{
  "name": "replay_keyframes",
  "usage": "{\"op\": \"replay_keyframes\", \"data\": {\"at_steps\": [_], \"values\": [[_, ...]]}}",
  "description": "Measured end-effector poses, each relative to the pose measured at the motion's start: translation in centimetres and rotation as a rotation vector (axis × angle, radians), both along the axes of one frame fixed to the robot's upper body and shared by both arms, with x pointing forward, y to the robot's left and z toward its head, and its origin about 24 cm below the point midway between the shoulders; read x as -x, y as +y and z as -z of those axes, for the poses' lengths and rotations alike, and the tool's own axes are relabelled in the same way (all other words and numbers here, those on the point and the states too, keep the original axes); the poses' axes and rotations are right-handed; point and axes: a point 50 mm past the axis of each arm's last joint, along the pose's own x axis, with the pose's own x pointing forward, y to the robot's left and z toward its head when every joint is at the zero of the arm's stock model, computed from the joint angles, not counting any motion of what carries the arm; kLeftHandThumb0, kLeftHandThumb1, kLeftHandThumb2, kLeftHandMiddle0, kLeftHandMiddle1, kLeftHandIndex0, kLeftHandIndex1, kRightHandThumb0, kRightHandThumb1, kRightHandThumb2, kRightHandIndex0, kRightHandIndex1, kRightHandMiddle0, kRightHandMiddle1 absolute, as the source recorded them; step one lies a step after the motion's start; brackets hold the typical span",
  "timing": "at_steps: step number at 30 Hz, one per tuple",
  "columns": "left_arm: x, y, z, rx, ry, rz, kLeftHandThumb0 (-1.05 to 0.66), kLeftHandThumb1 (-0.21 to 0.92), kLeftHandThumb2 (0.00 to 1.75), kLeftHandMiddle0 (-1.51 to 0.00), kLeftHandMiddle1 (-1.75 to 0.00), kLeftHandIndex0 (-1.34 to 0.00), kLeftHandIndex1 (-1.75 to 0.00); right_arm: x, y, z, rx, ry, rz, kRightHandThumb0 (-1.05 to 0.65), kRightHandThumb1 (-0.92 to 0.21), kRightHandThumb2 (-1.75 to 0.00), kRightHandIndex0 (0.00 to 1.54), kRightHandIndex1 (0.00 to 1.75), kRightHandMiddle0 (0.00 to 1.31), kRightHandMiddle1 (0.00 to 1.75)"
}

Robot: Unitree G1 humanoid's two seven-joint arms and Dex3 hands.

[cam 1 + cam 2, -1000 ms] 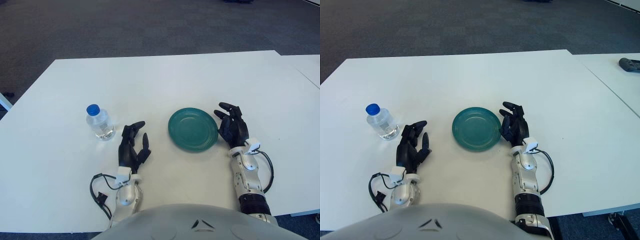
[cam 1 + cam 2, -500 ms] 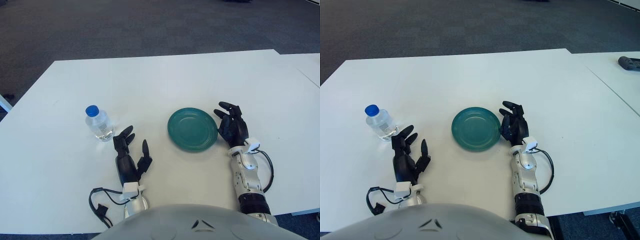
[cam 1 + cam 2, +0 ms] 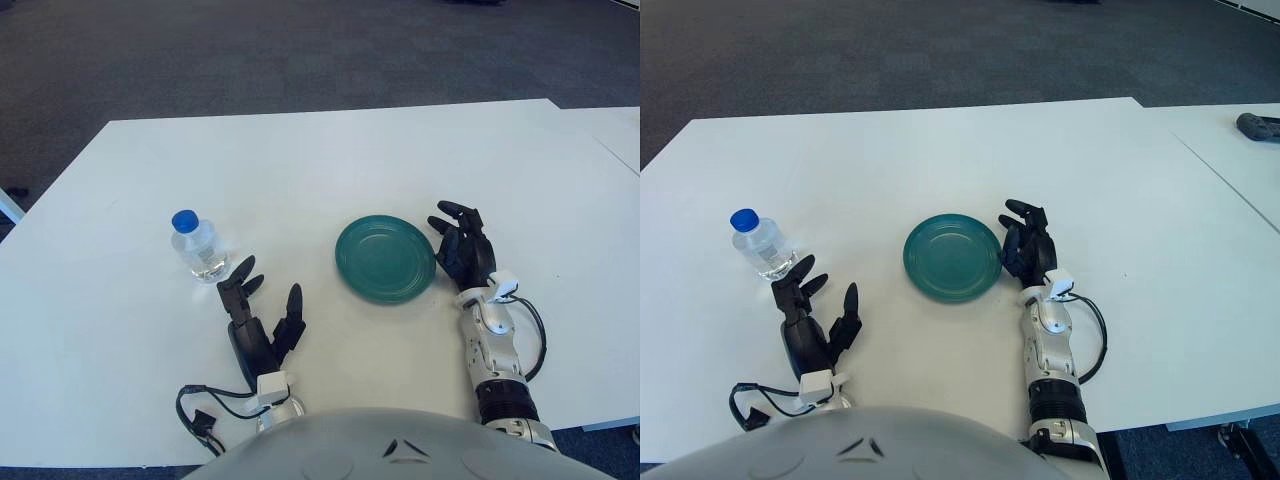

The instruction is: Put the bottle into the plate.

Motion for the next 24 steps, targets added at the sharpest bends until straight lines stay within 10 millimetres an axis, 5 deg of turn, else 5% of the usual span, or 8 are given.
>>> {"op": "replay_keyframes", "data": {"at_steps": [7,9,12,19,24], "values": [[0.4,0.3,-0.2,-0.086,0.049,-0.056,-1.05,0.92,0.06,0.0,-0.74,0.0,-0.41,-0.1,-0.1,0.0,0.007,-0.005,-0.013,-0.58,-0.9,-0.79,0.53,0.94,0.03,1.11],[0.5,0.4,-0.2,-0.117,0.075,-0.058,-1.05,0.92,0.11,-0.01,-0.37,0.0,-0.17,-0.3,-0.1,-0.1,0.009,-0.012,-0.02,-0.58,-0.91,-0.77,0.51,0.94,0.04,1.11],[0.7,0.6,-0.2,-0.174,0.133,-0.045,-1.05,0.92,0.19,0.0,-0.16,0.0,-0.05,-0.5,-0.1,-0.3,0.012,-0.025,-0.026,-0.57,-0.92,-0.75,0.5,0.94,0.04,1.1],[1.2,1.0,-0.4,-0.259,0.265,0.014,-1.05,0.92,0.39,0.0,-0.01,0.0,0.0,-0.6,-0.1,-0.5,0.015,-0.037,-0.04,-0.56,-0.92,-0.74,0.47,0.95,0.03,1.08],[2.2,1.3,0.1,-0.287,0.378,0.049,-1.05,0.92,0.37,0.0,0.0,0.0,0.0,-0.7,-0.2,-0.6,0.01,-0.042,-0.047,-0.55,-0.91,-0.73,0.48,0.97,0.04,1.08]]}}
